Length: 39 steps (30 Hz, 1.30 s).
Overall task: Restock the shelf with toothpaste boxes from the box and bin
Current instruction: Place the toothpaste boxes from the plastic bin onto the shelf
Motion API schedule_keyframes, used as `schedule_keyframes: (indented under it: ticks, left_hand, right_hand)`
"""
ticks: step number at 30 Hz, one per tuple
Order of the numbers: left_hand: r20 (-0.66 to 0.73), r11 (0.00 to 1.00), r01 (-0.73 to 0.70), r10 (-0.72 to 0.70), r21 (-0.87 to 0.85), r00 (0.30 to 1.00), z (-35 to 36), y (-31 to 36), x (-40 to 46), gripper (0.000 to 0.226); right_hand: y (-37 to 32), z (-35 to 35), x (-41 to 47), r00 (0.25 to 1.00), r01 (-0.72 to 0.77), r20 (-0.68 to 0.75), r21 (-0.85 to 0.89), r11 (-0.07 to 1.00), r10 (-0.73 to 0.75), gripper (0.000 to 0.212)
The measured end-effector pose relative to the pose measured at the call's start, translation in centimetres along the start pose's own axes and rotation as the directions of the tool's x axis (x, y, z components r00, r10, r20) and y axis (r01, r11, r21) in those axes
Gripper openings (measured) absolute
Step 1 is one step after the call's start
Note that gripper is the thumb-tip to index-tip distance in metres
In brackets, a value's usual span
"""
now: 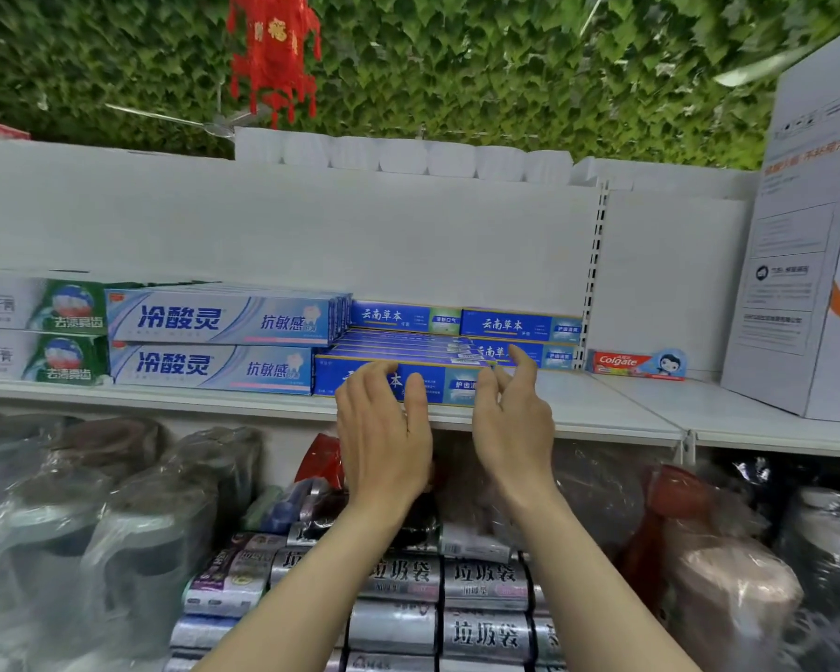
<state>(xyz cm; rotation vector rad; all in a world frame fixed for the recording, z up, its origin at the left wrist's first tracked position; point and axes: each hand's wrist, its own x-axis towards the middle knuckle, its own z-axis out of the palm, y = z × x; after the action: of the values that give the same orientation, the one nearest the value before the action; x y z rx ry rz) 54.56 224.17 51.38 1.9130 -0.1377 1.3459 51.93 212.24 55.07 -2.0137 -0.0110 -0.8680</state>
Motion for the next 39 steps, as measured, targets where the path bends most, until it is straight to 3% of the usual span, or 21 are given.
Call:
schedule_keyframes:
  ticks: [6, 10, 21, 28, 32, 35, 39]
  left_hand:
    - [0.007, 1.000, -0.008, 0.009, -0.013, 1.000, 0.0, -0.2, 0.0, 0.045]
    - [0.007, 0.999, -0.002, 0.002, -0.049, 1.000, -0.4, -0.2, 0.2, 0.044]
    - [0.072, 0.994, 0.003, 0.005, -0.107, 0.997, -1.3, -0.7, 0.4, 0.049]
    - [0.110, 0.967, 0.051, -0.024, -0.248, 0.994, -3.2, -0.1, -1.0, 0.046]
    - [0.159, 0.912, 0.217, -0.170, -0.349, 0.972, -5.5, 0.5, -2.8, 0.028]
    - [0.226, 0.878, 0.353, -0.290, -0.324, 0.930, -7.4, 0.5, -4.2, 0.010]
    - [0.314, 0.725, 0.616, -0.534, -0.308, 0.785, -9.2, -0.2, -6.1, 0.026]
  right_hand:
    - [-1.0, 0.8, 2.0, 0.989, -0.022, 0.144, -0.155, 0.988, 0.045, 0.071]
    - [-1.5, 0.7, 2.7, 0.982, -0.071, 0.166, -0.141, 0.987, 0.094, 0.074]
    - [-1.7, 0.9, 1.1, 0.998, -0.058, 0.030, -0.050, 0.997, 0.060, 0.060]
    - [-0.1, 1.2, -2.8, 0.990, 0.072, -0.131, 0.091, 0.993, -0.060, 0.044]
    - [-0.3, 1.1, -5.4, 0.988, 0.082, -0.140, 0.158, 0.984, -0.060, 0.034]
    - [-0.5, 1.1, -7.2, 0.998, 0.032, -0.054, 0.235, 0.971, -0.020, 0.031]
    - [-0.3, 1.3, -9.7, 0.987, -0.119, 0.143, 0.300, 0.946, 0.079, 0.027]
